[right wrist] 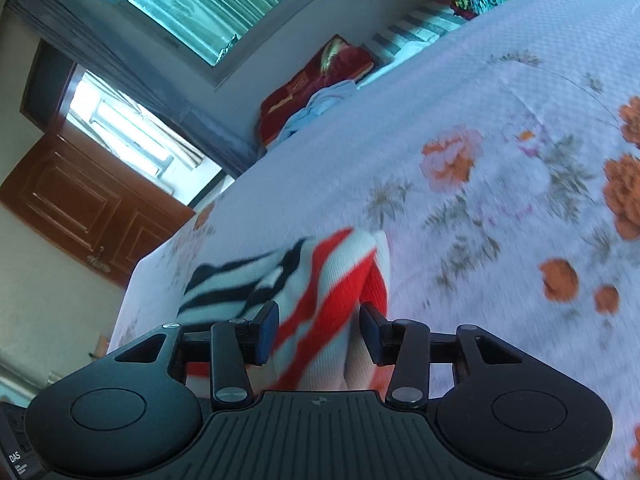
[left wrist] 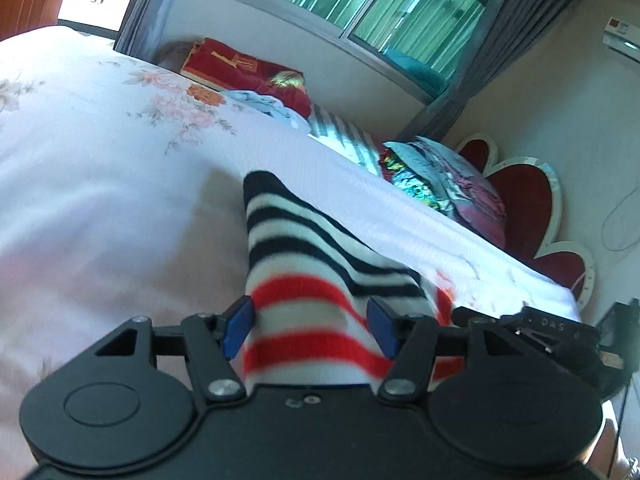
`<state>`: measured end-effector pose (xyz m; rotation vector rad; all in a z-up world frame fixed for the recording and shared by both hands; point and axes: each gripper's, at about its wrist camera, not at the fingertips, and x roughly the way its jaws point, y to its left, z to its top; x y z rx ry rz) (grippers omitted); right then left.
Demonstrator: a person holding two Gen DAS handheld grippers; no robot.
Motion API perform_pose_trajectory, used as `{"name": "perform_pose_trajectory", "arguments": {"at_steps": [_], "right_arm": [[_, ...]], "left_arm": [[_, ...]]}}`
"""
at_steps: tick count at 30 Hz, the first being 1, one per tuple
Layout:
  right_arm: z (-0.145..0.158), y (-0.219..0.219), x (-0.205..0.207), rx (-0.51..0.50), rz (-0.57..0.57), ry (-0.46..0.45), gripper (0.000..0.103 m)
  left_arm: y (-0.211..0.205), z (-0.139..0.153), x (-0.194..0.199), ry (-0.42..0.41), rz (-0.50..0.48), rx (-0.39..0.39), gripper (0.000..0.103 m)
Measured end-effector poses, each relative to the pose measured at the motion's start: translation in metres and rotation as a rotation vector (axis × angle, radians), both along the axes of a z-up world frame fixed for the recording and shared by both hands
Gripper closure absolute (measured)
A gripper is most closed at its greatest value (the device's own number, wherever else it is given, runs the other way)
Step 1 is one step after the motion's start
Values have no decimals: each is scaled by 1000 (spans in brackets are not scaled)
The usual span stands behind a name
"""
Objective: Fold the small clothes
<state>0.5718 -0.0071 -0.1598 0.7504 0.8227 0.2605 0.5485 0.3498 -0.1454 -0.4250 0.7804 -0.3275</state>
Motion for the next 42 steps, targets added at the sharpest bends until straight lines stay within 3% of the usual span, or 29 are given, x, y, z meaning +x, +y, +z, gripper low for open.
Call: {"name": "perform_pose_trajectory", "arguments": {"at_steps": [2,3,4,10,14,20,21,24,27,34,35,37,42], "right_arm": [[0,2,7,-46,-24,2,61],[-2,3,11,-61,-25,-1,79],[-3,5,14,-90,-24,3,90],[-18,20,23,-286,-14,-14,90],[-11,22,18,-290,-8,-23,90],[23,18,-31,-245,26,-93,86],[27,19,-39,-242,39,-103,83],[32,26,-61,-248,69,-118,59],[30,35,-80,-270,89,-121,59],[14,40,-98,-301,95,-70,59],[13,40,-98,-304,89,-66,61],[8,39,-97,-335,80,-53,76],[-9,30,-90,-286,53,4,76]], "left_arm": [[-3,-5,16,16,21,6,44],[-4,-9,23,30,33,11,44],[-6,-14,29,51,43,16,44],[-5,-36,38,78,71,23,41],[-12,-20,26,48,63,92,44],[-18,2,-6,13,34,143,41],[-19,3,-12,15,28,148,41],[-25,6,-29,18,7,168,41],[-28,4,-42,11,-4,199,40],[-27,0,-61,27,4,178,38],[-27,1,-62,23,1,184,38],[-28,-1,-63,17,-7,194,37],[-25,-6,-64,21,-7,178,37]]}}
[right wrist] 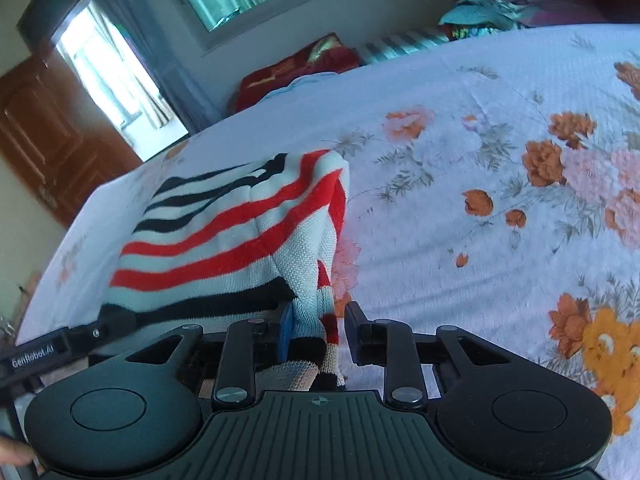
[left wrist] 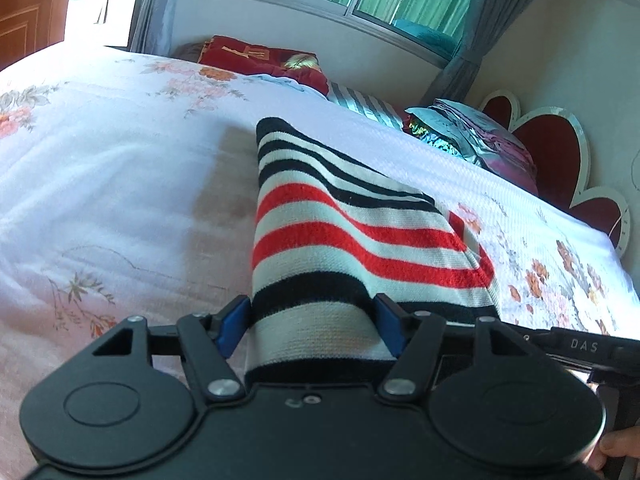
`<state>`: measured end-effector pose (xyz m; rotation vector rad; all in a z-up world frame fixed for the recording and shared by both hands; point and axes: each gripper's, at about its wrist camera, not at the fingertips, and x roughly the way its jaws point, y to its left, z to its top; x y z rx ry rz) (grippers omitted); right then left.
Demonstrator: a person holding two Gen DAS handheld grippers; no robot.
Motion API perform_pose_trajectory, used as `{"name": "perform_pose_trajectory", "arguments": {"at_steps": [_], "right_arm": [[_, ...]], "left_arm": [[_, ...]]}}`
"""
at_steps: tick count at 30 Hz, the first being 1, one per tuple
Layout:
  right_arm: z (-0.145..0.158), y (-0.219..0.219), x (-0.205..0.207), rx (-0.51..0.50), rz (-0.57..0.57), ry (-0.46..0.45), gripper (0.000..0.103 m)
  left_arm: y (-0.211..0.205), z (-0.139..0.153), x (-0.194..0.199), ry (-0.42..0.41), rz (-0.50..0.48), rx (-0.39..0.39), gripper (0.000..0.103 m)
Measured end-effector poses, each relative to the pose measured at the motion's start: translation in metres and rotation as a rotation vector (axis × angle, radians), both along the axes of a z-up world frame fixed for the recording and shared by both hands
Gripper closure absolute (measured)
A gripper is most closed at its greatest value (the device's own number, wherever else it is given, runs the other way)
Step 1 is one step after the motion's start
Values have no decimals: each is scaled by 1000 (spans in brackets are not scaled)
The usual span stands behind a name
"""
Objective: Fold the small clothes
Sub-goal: 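Open both grippers and release the folded striped bundle onto the bed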
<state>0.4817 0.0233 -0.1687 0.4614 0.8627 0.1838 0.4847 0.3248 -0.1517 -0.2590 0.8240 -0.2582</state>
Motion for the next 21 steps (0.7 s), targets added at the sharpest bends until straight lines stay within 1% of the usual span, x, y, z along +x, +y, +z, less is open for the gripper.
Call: {"name": "perform_pose_trajectory", "arguments": {"at_steps": [3,6,7,9,10,12,14,15,16,18,20,21], "right_arm": [[8,-1,-5,-9,-2,-5,75],[25,-2,-24,-1,16,-50,75],[29,-2,-32,3,26,-61,75],[32,0,-49,1,31,-64,75],[29,1,-56,-7,31,-58,75],[19,3,-65,-35,20,-33,75],[3,0,-69,-22,-7,-2,75],[-2,-2,-70,-8,-21,-3,70],[-5,-2,-70,-18,-35,-4,62],[-10,-1,-68,-23,-48,-3,58],[-10,0,-68,-12,-67,7,57],[-9,3,-68,-31,-61,6,57]], "left_arm": [[2,10,-10,-12,1,-1,41],[4,19,-33,-38,-46,19,42],[6,19,-42,-40,-60,26,42],[9,13,-57,-16,-69,31,42],[10,7,-61,4,-68,33,42],[12,-9,-65,42,-59,32,38],[15,-16,-65,45,-42,6,36],[14,-16,-65,42,-41,10,36],[12,-15,-65,41,-44,19,36],[11,-12,-63,45,-51,24,35],[9,-8,-61,57,-37,30,26],[9,-6,-61,61,-28,35,24]]}}
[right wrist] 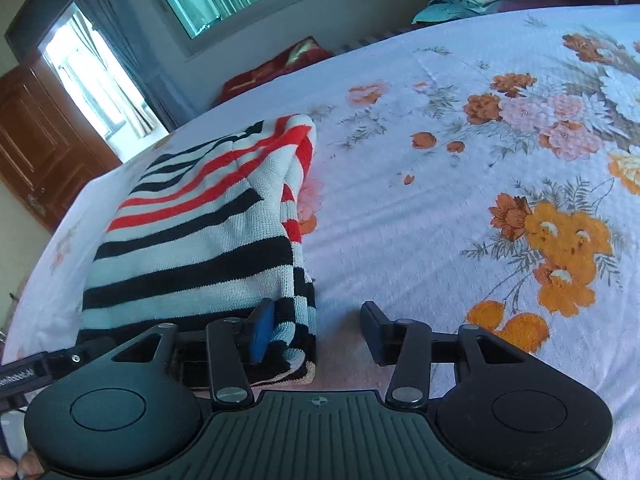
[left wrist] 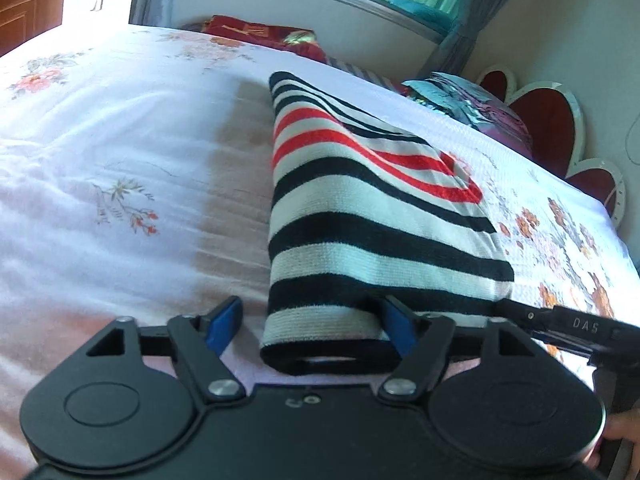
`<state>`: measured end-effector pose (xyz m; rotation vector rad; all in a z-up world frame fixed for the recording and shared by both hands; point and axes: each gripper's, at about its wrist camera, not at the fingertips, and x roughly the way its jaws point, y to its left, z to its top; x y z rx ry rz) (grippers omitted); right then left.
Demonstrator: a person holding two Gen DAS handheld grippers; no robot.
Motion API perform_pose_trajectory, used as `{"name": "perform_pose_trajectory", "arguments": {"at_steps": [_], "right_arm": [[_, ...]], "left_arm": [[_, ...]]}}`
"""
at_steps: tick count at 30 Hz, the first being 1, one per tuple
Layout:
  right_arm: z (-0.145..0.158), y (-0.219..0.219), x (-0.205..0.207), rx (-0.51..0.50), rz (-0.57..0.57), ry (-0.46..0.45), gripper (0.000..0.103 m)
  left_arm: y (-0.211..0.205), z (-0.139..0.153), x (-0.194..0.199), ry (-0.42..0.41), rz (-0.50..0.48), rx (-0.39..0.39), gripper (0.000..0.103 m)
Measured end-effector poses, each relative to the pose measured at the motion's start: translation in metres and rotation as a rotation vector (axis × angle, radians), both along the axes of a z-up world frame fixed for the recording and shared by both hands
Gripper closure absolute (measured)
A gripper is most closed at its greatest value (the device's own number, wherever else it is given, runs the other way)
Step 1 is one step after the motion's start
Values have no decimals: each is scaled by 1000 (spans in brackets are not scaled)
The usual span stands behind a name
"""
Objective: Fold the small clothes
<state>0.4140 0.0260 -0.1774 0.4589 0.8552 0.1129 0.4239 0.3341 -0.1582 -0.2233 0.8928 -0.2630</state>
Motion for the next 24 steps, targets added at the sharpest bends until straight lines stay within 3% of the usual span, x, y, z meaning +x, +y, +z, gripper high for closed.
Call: {"name": "perform_pose_trajectory", "arguments": {"at_steps": [3,6,7,12,16,20,24], "right_arm": [[3,4,1,-25,12,8,54],[7,2,6,0,7,58,26],[9,2,6,8,19,69,21],[25,1,-11,25,34,55,17],[39,-8,-33,71,50,47,15],[61,-18,-63,90,100,18,12],[88,-21,-102,41,179,-29,6]], "left_arm": [[-3,6,-1,12,24,28,16],[-8,15,-5,18,43,70,7],[-10,18,-6,25,54,90,4],[-26,28,-11,79,156,278,2],[-38,40,-28,83,131,324,2],[-50,65,-62,10,140,345,2],[-66,97,-108,-109,172,377,3]]}}
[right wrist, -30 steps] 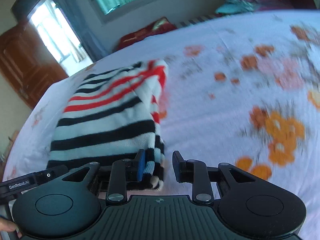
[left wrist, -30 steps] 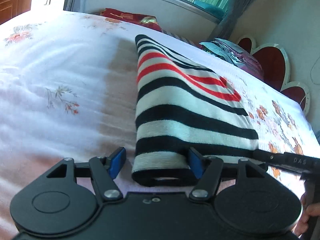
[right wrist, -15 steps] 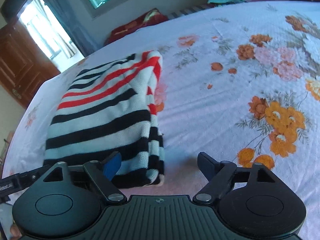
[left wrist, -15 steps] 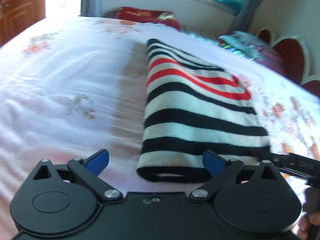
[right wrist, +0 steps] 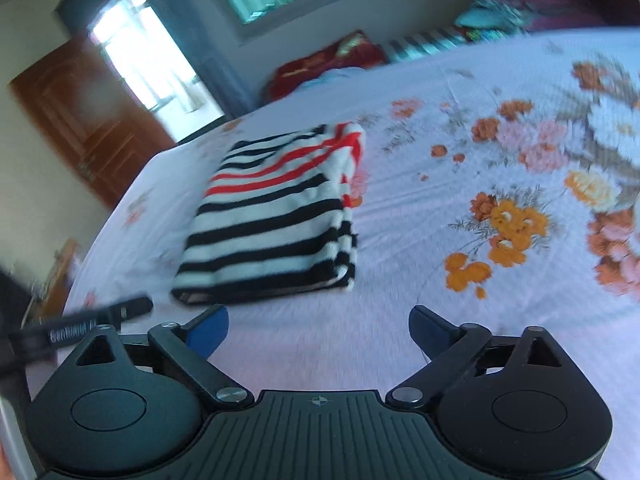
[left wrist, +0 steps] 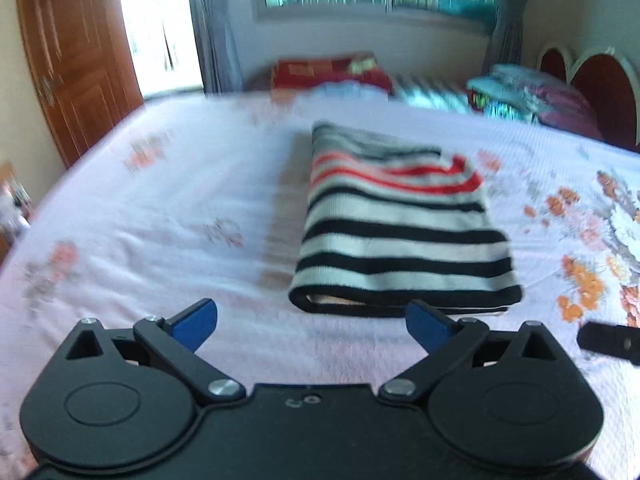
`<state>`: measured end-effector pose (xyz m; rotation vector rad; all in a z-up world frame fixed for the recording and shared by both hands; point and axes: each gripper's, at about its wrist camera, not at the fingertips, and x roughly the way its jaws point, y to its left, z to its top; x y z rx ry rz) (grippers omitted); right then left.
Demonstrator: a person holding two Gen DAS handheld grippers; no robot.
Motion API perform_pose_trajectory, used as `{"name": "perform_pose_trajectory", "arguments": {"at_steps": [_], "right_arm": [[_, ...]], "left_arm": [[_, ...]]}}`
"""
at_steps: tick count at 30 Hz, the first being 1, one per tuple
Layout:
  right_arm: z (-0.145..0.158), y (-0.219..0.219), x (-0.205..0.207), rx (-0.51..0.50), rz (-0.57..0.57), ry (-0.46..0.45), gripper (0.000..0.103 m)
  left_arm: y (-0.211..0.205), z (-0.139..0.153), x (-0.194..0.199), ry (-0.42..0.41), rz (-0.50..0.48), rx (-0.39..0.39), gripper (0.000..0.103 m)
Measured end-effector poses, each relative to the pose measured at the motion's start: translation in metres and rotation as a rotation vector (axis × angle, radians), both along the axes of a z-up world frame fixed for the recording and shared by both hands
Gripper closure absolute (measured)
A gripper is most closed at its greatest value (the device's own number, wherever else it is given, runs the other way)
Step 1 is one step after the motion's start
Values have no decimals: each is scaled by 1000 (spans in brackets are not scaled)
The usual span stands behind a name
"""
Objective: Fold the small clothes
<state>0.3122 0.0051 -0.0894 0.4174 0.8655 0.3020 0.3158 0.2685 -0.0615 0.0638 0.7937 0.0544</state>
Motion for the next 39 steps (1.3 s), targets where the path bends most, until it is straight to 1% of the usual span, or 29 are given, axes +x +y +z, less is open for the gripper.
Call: {"name": "perform_pose_trajectory", "arguments": {"at_steps": [2,4,8,9,11,13,16,18,22,28,32,39], "right_arm": [[15,0,-23,-32,42,-37,4],[31,2,-50,-65,71,-83,0],[63,8,-105,-194,69,-194,0],[71,8,-120,-218,50,-229,0],[87,6,-145,-260,-34,-297,0],[102,4,-167,-285,-92,-347,0],[117,3,-188,-282,-120,-400,0],[124,4,-198,-276,-114,-429,0],[129,6,-208,-257,-103,-449,0],[134,7,-219,-244,-81,-458,0],[136,7,-223,-238,-72,-469,0],[136,7,-226,-233,-61,-473,0]], "left_arm": [[-6,15,-27,-52,20,19,3],[-12,30,-52,-86,22,35,2],[-19,53,-97,-99,24,38,2],[-19,57,-108,-101,20,32,2],[-22,66,-127,-113,18,29,2],[-25,73,-143,-115,21,30,2],[-26,84,-164,-121,20,14,2],[-26,92,-177,-138,24,4,2],[-26,107,-198,-177,39,7,2],[-20,123,-214,-213,64,-20,2],[-17,126,-221,-216,80,-35,2],[-16,127,-229,-225,92,-34,2]]}}
